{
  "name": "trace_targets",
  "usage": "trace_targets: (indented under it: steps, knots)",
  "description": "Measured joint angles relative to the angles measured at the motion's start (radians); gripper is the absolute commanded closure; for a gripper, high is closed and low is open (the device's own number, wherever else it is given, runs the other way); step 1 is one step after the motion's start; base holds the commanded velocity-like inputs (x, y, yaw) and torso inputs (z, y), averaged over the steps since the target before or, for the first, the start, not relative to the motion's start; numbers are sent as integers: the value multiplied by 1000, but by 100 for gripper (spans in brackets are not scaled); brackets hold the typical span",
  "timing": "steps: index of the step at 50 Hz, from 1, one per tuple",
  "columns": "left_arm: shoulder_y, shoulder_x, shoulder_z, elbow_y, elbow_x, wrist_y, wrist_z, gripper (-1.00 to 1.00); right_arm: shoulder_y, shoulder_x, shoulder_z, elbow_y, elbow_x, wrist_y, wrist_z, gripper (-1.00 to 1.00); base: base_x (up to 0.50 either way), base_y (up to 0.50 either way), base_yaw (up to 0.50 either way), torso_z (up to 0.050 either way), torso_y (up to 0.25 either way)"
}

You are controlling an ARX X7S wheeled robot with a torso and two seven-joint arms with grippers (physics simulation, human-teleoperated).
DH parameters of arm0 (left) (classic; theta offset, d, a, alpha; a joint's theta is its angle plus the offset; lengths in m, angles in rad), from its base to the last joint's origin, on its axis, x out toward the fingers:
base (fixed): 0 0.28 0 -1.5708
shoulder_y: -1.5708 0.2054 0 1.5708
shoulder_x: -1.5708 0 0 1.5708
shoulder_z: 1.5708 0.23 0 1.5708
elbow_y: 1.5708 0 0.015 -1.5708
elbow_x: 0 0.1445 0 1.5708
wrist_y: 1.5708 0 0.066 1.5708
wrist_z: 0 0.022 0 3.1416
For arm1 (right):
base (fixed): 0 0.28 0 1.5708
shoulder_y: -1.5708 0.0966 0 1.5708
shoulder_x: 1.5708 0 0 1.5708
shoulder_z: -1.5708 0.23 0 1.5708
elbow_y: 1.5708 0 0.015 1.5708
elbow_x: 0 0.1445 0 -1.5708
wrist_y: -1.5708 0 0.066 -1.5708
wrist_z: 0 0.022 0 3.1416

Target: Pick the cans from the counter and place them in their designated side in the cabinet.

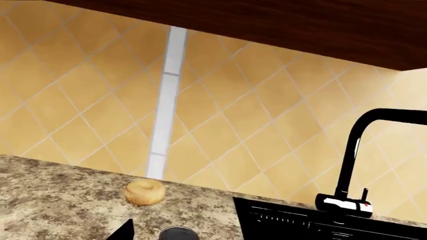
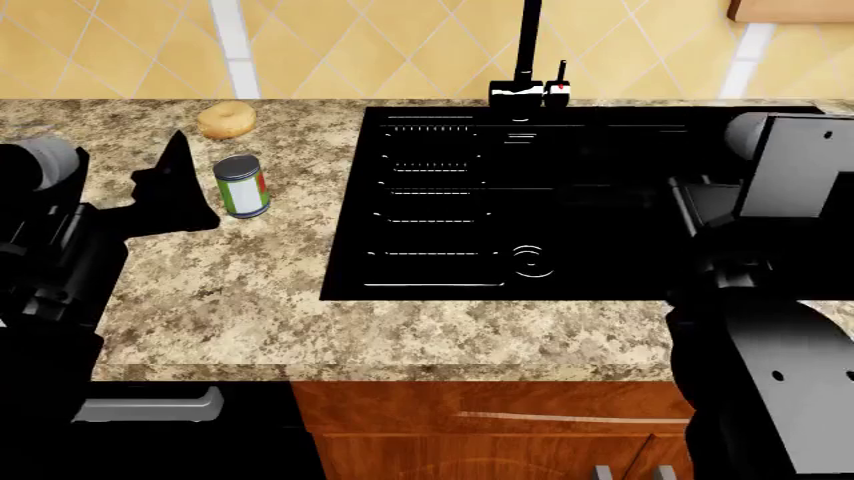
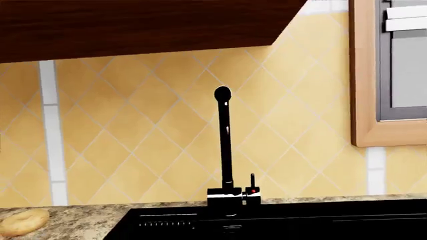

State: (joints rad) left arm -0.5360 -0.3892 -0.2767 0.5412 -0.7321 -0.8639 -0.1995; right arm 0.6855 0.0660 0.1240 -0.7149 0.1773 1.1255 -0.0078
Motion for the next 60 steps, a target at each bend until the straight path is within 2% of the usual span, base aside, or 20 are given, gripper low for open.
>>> trace_targets:
  steps: [7,60]
  knots:
    - [14,2,-1,5,0,5,-4,-100,-47,-10,6,21,14,-48,10,-100,0,31,0,0,0]
    - [47,-9,39,-25,32,46,-5,-100,-119,9,-38,135,130,-175,66,-100,0,377,0,0,0]
